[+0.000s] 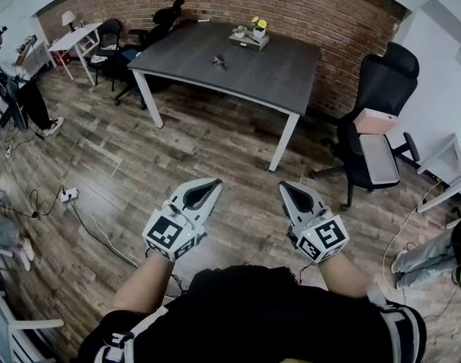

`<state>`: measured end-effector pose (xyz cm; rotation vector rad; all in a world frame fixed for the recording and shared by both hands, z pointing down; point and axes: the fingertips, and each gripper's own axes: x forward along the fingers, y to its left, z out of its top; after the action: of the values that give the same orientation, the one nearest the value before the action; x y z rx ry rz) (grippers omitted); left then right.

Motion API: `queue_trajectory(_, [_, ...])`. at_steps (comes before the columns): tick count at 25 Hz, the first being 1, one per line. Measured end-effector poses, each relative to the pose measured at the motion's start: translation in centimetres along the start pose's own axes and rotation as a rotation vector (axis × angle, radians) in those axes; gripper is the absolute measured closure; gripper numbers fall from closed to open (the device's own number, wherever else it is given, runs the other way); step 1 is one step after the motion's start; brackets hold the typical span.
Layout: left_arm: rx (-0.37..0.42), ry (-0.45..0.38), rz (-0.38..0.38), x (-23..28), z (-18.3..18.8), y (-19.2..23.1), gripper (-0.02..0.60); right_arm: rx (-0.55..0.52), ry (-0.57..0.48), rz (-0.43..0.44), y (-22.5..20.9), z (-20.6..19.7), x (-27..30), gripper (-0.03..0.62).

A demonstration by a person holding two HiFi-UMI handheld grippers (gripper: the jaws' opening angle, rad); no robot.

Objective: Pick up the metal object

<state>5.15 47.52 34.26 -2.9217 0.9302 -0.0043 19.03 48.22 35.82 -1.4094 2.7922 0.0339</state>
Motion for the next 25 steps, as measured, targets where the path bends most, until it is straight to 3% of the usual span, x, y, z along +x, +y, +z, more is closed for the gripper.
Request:
queue_trajectory(16, [-0.035,-0.006,0.028,-6.0,-0.2,1.9,0.574,0.006,0.029,0.011,5.0,-0.2,1.5,0.600])
queue_trajectory(25, [-0.055,-0.011,-0.002,-7.5,-0.8,3.2,0.574,0.051,0.009,-0.005,6.2,-0.3,2.6,0.600])
